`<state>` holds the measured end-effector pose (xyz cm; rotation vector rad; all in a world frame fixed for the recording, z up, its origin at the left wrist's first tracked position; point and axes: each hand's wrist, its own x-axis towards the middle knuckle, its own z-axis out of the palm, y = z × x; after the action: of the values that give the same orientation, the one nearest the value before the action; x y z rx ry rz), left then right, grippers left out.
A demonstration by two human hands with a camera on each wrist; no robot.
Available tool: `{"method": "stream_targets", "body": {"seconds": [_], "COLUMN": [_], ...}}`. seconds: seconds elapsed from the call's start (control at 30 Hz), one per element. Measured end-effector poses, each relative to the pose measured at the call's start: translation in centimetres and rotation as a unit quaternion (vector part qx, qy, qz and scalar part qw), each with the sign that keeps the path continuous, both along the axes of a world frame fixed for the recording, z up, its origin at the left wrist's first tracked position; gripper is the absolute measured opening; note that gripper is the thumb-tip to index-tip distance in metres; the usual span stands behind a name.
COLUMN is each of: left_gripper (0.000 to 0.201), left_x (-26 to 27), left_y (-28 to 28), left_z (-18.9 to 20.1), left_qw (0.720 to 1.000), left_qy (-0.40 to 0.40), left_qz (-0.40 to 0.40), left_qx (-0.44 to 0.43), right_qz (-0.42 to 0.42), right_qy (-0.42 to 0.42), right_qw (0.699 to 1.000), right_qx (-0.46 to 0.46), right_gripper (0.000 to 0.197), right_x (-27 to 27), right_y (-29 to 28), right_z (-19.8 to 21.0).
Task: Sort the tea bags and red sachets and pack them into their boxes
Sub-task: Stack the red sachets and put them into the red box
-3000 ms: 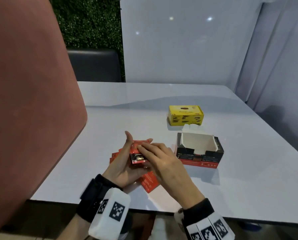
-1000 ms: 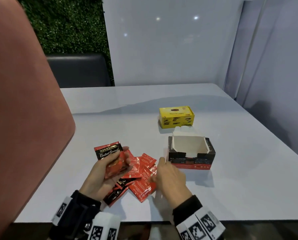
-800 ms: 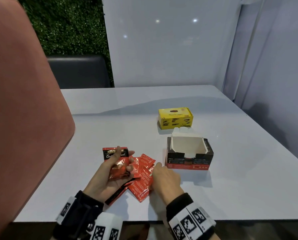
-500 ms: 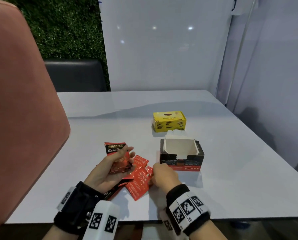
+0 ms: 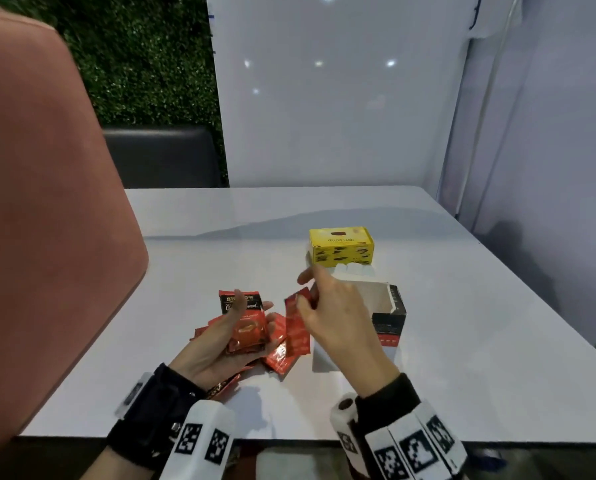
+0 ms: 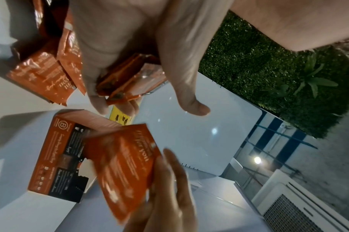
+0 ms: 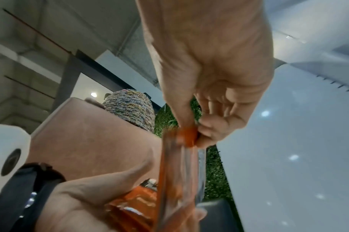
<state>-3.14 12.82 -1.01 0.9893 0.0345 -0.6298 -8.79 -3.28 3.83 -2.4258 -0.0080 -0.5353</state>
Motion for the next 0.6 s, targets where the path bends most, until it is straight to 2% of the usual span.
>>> {"method": "stream_targets", "body": {"seconds": [0.07, 0.17, 0.23, 0.37, 0.43, 0.53, 0.6], "left_gripper": [0.103, 0.100, 0.094, 0.074, 0.066, 0.063, 0.058], "left_x": [-0.3, -0.8, -1.1, -1.4, -1.3, -1.3, -1.1], "left_y": [-0.4, -0.8, -1.0, -1.0, -0.9, -0.1, 0.7], "left_z": [0.1, 0.7, 1.3, 1.7, 1.4, 0.9, 0.7], "left_qw": [0.998, 0.996, 0.998, 0.996, 0.995, 0.997, 0.995], "left_qy": [-0.048, -0.068, -0.048, 0.039, 0.056, 0.039, 0.031], "left_qz": [-0.016, -0.040, -0.041, -0.062, -0.053, -0.051, -0.074], "left_qx": [0.039, 0.042, 0.025, -0.048, -0.063, -0.044, -0.051], "right_qz": [0.028, 0.043, 0.047, 0.101, 0.135, 0.170, 0.188], "right_qy": [0.029, 0.043, 0.023, -0.025, -0.020, 0.005, 0.008], "right_qw": [0.999, 0.998, 0.998, 0.992, 0.987, 0.985, 0.980], "right_qx": [-0.001, 0.014, 0.018, -0.070, -0.083, 0.033, 0.067], "right_gripper": [0.025, 0.025, 0.025, 0.022, 0.020, 0.020, 0.024], "right_x": [0.8, 2.3, 2.9, 2.9, 3.0, 3.1, 2.5], "right_y": [1.5, 3.4, 4.0, 4.9, 5.1, 4.8, 3.8], "right_z": [0.1, 0.1, 0.3, 0.3, 0.1, 0.5, 0.9]}}
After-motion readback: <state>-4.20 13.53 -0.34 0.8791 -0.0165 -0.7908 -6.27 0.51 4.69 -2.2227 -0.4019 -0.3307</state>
